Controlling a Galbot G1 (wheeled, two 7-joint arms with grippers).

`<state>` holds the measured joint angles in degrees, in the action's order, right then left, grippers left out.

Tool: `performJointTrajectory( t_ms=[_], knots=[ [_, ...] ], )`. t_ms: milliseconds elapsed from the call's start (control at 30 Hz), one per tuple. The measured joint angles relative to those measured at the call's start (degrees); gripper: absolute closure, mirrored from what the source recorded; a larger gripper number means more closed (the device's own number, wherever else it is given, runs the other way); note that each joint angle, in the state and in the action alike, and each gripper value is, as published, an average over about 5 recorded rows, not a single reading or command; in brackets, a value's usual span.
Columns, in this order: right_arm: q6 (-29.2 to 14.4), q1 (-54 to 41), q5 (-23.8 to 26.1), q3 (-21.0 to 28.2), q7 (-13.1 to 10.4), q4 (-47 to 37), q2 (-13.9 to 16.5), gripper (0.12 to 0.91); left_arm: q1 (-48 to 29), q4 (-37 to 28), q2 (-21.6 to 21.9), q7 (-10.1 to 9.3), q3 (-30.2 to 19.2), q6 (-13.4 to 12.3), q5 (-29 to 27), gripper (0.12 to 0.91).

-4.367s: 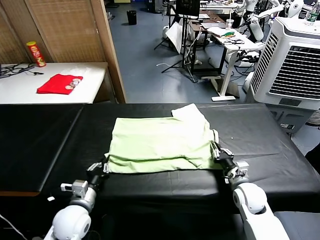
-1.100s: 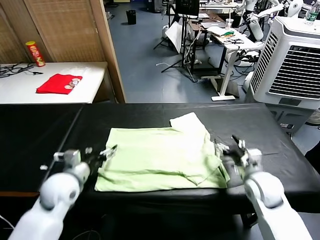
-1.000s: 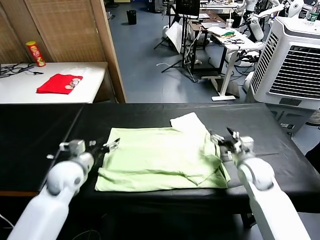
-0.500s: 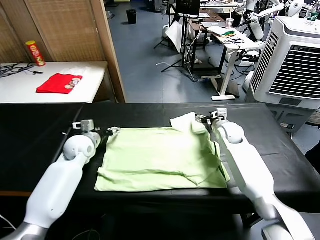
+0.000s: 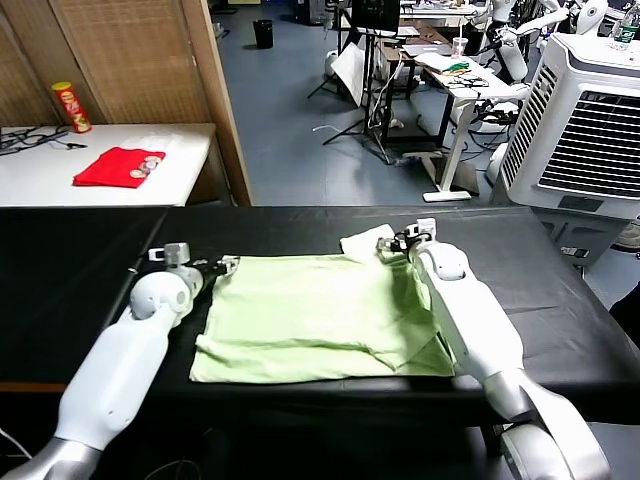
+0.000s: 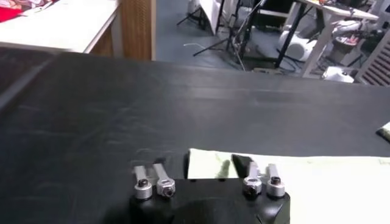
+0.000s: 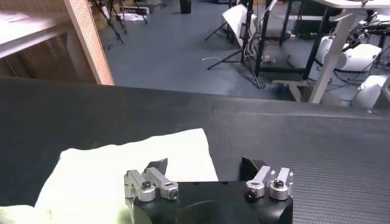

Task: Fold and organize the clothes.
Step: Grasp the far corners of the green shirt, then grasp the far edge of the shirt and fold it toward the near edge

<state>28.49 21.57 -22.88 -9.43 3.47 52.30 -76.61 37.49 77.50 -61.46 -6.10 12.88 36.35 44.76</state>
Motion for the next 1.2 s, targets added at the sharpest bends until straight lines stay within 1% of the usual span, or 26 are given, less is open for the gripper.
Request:
performJointTrajectory(
  t_ms=[100,167,267,400,500,633,833,967,1100,1200],
  knots=[
    [-0.63,0.56,0.00,-0.71,-0.20,0.43,-0.15,0.823,-0.10,-0.09,-0.17,0.05,-0.30,0.29,-0.52,0.774],
    [-1.57,1.09,-0.09,-1.21,-0.37,1.02,-0.09,0.884,-0.15,-0.22,-0.21,0.06,-0.38,0.35,-0.78,0.842],
    [-3.54,2.15,-0.84,-1.75,-0.38,2.85,0.44,0.904,-0.17,-0.23,-0.22,0.18,-0.39,0.22,-0.96,0.883],
    [-4.69,4.23,-3.20,-1.94,-0.32,7.70,1.97,0.904,-0.10,0.47,0.03,0.61,-0.10,-0.45,-1.02,0.902],
    [-4.03,6.53,-5.01,-2.42,-0.37,12.63,3.85,0.904,0.39,1.54,0.58,0.50,0.47,-0.78,-0.82,0.903],
    [-2.30,10.30,-7.12,-3.36,-0.89,20.26,7.17,0.904,1.87,4.46,1.70,-0.15,1.51,-0.40,-0.07,0.903],
    [2.07,18.02,-9.78,-5.67,-4.22,32.48,12.91,0.904,6.65,12.14,4.35,-2.15,3.61,1.09,0.70,0.903],
    [4.23,23.72,-10.56,-7.67,-5.49,39.30,16.33,0.904,11.86,18.27,6.76,-3.44,5.44,1.81,0.85,0.903],
    [5.87,29.07,-10.72,-9.26,-6.51,45.23,18.56,0.904,17.12,23.74,8.78,-5.47,7.25,3.09,0.89,0.903],
    [7.69,32.88,-10.72,-10.28,-7.88,49.29,19.51,0.904,20.83,27.61,9.75,-5.78,8.69,4.25,0.53,0.903]
  ],
)
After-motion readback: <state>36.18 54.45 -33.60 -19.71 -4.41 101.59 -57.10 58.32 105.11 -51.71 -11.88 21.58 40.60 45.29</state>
